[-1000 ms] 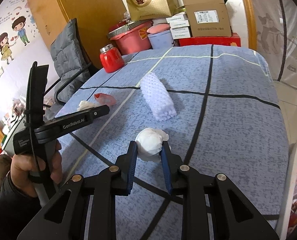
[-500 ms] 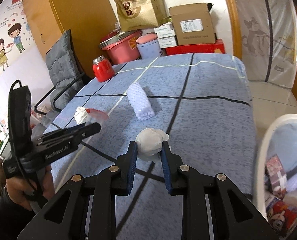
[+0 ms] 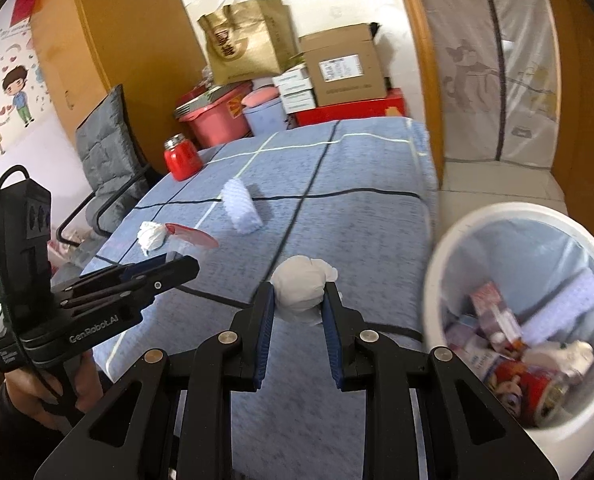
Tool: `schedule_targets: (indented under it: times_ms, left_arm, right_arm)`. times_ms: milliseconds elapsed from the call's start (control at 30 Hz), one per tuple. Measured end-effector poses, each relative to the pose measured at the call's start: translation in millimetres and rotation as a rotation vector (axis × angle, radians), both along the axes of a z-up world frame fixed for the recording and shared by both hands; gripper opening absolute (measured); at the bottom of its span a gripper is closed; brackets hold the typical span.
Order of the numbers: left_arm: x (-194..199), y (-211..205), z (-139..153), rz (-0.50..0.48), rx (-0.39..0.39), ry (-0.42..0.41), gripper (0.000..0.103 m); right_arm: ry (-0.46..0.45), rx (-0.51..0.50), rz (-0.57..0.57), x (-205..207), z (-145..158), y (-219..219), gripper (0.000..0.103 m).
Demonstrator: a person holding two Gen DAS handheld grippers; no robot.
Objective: Collect trash
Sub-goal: 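Carry the tissue and the cup over the wastebasket with both tools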
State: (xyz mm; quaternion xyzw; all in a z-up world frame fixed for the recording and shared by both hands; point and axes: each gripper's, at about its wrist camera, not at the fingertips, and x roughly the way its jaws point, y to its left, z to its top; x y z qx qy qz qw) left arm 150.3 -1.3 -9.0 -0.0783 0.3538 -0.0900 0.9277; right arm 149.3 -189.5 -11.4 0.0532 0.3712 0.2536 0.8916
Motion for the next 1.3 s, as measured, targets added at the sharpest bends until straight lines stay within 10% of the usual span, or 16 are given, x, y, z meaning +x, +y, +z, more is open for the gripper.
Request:
schedule_targets:
  times_ms: [1300]
  left_arm:
    - [40, -164, -8, -0.339, 0.011, 0.018, 0.028]
  right_arm:
    - [0.035, 0.011, -0.321, -6, -10, -158, 0.025]
